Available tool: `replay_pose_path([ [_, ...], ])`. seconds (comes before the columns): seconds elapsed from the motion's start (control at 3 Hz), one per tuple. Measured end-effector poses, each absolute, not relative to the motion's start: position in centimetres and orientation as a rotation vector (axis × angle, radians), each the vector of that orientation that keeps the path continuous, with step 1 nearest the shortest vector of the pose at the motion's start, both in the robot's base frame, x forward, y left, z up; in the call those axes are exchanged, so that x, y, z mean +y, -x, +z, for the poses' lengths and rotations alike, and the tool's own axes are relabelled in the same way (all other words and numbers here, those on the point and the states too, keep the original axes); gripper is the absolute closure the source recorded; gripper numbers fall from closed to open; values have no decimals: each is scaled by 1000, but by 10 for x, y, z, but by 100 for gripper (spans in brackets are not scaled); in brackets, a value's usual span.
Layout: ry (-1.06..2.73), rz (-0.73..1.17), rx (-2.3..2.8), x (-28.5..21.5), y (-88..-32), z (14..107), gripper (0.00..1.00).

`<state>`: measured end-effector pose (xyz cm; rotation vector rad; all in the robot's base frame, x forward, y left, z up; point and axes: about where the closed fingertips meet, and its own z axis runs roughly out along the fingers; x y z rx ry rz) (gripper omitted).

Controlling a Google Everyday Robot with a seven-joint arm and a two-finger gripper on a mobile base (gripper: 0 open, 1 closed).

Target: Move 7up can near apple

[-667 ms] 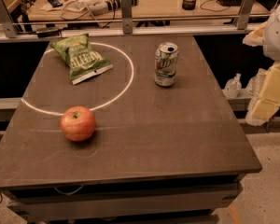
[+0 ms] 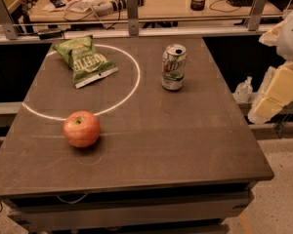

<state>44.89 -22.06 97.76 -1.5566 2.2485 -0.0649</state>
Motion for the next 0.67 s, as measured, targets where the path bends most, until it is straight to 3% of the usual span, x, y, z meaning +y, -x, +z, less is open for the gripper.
replay_pose_path([
  [0.67, 1086, 183, 2187, -227, -461, 944, 0],
])
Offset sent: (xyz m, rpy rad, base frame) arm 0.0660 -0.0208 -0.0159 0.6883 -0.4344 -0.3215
